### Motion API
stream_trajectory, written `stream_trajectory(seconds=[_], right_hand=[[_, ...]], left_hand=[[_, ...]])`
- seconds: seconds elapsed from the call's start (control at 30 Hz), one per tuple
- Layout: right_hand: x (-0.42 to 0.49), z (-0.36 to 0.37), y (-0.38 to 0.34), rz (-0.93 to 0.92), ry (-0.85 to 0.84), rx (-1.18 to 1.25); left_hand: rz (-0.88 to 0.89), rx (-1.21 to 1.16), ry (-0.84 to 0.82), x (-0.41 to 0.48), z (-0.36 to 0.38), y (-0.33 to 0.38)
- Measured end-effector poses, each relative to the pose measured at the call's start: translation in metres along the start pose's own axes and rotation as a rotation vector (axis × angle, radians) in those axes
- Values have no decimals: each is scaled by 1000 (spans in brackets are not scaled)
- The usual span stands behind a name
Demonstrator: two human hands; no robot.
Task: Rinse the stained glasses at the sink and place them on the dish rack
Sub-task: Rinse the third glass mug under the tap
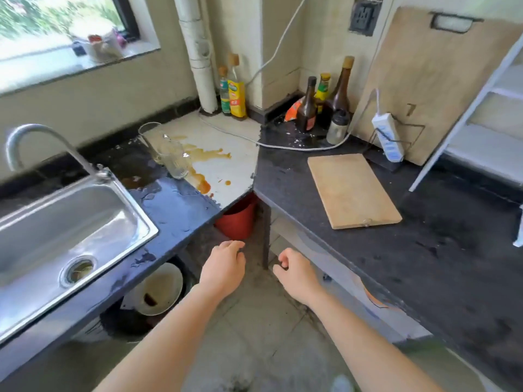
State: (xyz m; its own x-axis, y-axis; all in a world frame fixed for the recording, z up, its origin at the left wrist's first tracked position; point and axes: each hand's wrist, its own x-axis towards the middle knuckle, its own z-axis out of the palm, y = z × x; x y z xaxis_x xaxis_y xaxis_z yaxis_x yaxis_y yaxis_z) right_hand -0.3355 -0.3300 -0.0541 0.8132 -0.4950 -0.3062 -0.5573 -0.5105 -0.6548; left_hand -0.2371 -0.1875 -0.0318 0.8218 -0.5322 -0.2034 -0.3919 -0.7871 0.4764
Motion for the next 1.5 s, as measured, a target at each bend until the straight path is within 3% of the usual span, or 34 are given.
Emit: stream_trajectory(seconds=[0.3, 0.7, 0.9, 1.03, 1.2, 1.37, 1.5], right_hand=[[71, 63, -133, -127, -89, -95], [262, 79, -241, -165, -59, -168], [318, 96, -272, -126, -91, -149], [332, 100, -276, -141, -73, -125], [319, 108, -281, -229, -110, -166], [287, 129, -304, -280, -145, -143], [264, 150, -349, -379, -355, -121]], left_hand=[[-110, -4, 56, 40, -83, -127], [-187, -214, 26, 204, -144, -180], [-88, -343, 105, 256, -153, -190], [-29, -256, 74, 272, -152, -200], [-71, -338, 147, 264, -159, -218], [-128, -676, 299, 222, -172, -243], [-197, -818, 310, 192, -190, -293]])
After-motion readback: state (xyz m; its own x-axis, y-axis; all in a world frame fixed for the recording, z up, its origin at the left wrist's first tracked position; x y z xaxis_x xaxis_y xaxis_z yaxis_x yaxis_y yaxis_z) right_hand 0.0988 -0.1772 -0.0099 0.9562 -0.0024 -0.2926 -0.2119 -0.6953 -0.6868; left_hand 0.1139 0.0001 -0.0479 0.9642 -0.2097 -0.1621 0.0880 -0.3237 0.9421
